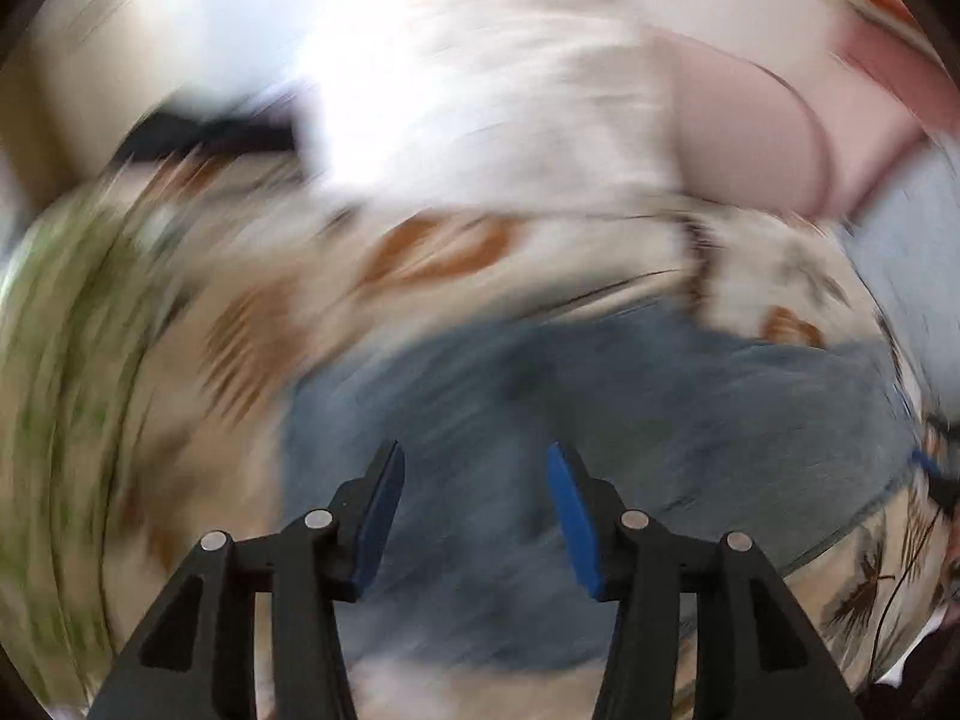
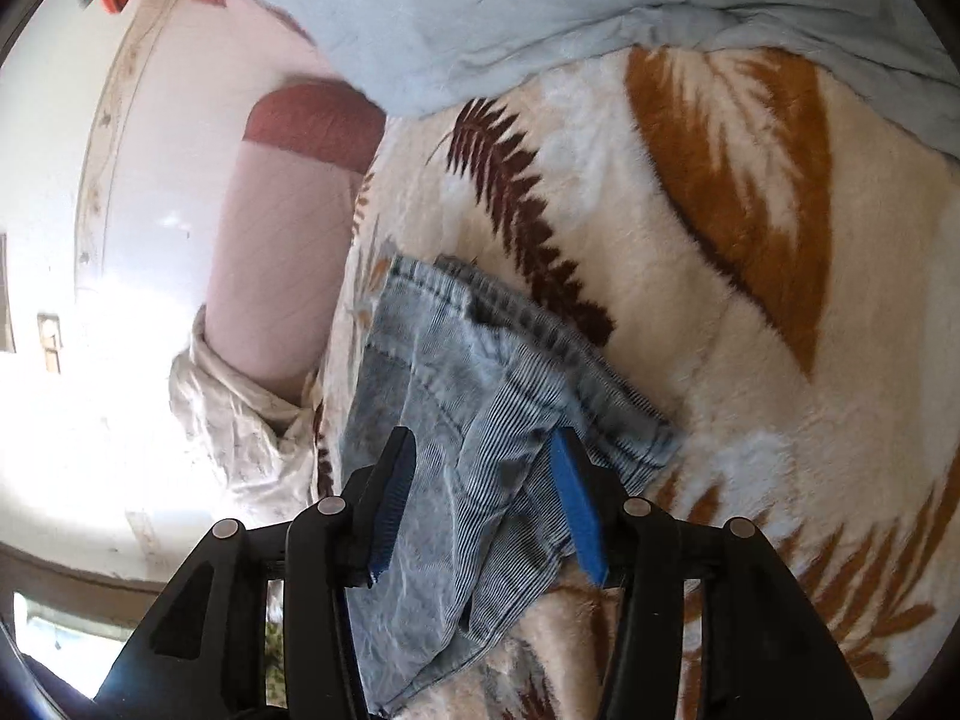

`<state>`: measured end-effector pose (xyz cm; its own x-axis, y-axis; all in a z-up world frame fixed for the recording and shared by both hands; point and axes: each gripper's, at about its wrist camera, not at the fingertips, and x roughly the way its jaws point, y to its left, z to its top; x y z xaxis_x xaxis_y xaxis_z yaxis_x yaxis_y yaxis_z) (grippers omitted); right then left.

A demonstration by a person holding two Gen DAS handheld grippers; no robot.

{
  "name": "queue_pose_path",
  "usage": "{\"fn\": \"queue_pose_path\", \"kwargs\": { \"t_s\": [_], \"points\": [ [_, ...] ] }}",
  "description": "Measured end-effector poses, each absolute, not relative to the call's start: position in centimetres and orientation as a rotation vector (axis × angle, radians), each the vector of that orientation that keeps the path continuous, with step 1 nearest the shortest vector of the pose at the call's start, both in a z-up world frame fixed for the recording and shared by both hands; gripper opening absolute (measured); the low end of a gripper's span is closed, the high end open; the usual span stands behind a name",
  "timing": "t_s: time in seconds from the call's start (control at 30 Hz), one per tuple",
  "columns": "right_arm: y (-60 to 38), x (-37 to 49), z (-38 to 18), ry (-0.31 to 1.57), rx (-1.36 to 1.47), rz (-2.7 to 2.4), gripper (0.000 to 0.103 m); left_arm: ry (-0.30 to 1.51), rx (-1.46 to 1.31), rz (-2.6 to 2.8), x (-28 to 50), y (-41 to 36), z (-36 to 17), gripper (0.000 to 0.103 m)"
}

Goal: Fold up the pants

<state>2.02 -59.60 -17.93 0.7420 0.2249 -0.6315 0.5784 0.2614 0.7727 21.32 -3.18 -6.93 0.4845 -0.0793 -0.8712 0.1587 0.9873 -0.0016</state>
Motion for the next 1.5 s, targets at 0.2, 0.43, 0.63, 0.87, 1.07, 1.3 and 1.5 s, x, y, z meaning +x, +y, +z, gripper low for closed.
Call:
{"fn": "queue_pose_path", "kwargs": {
  "t_s": [0.2,0.43,0.63,0.87,1.07,1.3,1.5],
  "points": [
    [-57.1,3.1,-18.2,0.819,1.263,-0.282,0.048,1.095,-0.169,-0.110,17.5,3.0,-10.4,0.052],
    [-55.3,3.3,-18.4,0.838,1.197,-0.310,0.045,1.081,-0.154,-0.121,15.9,1.2,-11.1,0.052],
    [-55.6,2.5,-18.6,0.840,1.207,-0.303,0.030,0.883,0.098,-0.154,13.2,-2.7,-8.5,0.054],
    [-56.2,2.9,-19.3,0.833,1.264,-0.276,0.036,0.945,0.128,-0.178,16.5,-4.2,-12.4,0.058],
    [-56.3,3.5,-19.5,0.824,1.230,-0.255,0.012,0.990,0.143,-0.188,15.9,-3.8,-14.1,0.056],
    [-56.0,1.5,-17.6,0.792,1.146,-0.323,0.008,1.020,0.111,-0.206,15.3,-3.1,-14.1,0.052],
    [-56.7,0.1,-19.0,0.856,1.128,-0.363,0.005,1.021,0.099,-0.213,14.9,-2.8,-14.3,0.052]
  ]
}}
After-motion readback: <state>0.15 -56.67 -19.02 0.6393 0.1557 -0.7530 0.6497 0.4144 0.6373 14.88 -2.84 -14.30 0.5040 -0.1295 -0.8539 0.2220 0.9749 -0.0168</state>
